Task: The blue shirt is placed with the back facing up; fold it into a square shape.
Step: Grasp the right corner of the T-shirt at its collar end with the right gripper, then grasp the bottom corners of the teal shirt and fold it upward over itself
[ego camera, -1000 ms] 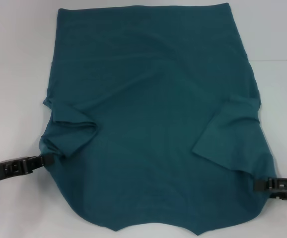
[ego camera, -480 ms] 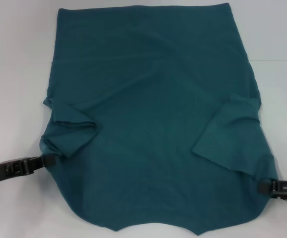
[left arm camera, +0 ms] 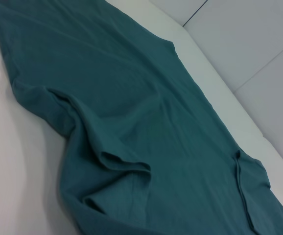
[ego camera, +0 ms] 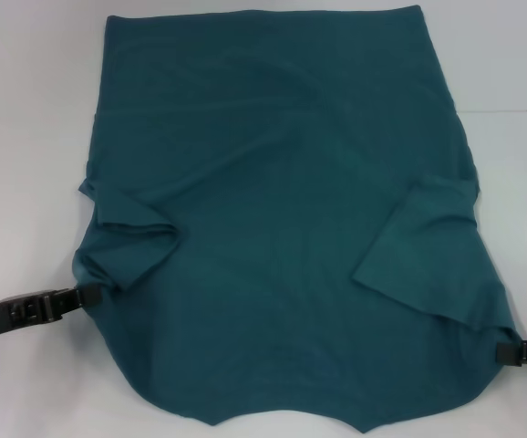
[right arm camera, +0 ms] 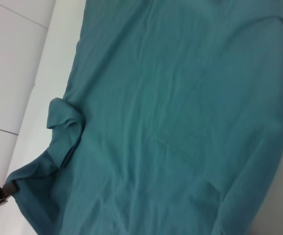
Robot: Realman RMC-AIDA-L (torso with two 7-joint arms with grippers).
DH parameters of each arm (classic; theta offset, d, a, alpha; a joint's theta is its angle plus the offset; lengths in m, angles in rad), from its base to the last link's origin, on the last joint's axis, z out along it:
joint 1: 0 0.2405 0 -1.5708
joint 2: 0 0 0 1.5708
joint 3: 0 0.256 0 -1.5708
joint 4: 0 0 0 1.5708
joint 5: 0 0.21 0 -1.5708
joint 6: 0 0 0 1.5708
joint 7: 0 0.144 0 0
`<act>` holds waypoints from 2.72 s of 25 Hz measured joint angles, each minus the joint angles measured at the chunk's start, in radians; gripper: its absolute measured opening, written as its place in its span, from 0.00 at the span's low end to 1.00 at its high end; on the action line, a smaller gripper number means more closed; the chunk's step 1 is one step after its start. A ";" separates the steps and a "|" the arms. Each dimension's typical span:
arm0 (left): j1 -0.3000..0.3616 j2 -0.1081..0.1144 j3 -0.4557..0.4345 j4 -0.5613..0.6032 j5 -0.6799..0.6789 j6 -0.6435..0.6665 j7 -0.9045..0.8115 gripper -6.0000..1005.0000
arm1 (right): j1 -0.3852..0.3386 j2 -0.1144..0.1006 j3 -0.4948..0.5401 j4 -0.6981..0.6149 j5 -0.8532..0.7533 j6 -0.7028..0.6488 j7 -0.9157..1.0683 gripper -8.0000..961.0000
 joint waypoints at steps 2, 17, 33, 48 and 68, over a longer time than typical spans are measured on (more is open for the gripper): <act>0.000 0.000 0.000 0.000 0.000 0.000 0.000 0.02 | 0.000 0.001 0.000 -0.001 0.000 0.002 -0.001 0.28; 0.034 0.002 -0.011 0.014 0.006 0.012 -0.001 0.02 | -0.031 0.013 0.076 0.002 0.001 0.022 -0.110 0.04; 0.107 0.008 -0.062 0.068 0.030 0.128 -0.068 0.02 | -0.078 -0.004 0.135 -0.008 0.000 -0.097 -0.251 0.04; 0.149 0.009 -0.080 0.094 0.105 0.327 -0.054 0.02 | -0.124 -0.036 0.128 -0.059 -0.075 -0.239 -0.343 0.04; 0.094 0.033 -0.136 0.082 0.096 0.417 -0.038 0.02 | -0.079 -0.049 0.203 -0.073 -0.129 -0.255 -0.379 0.04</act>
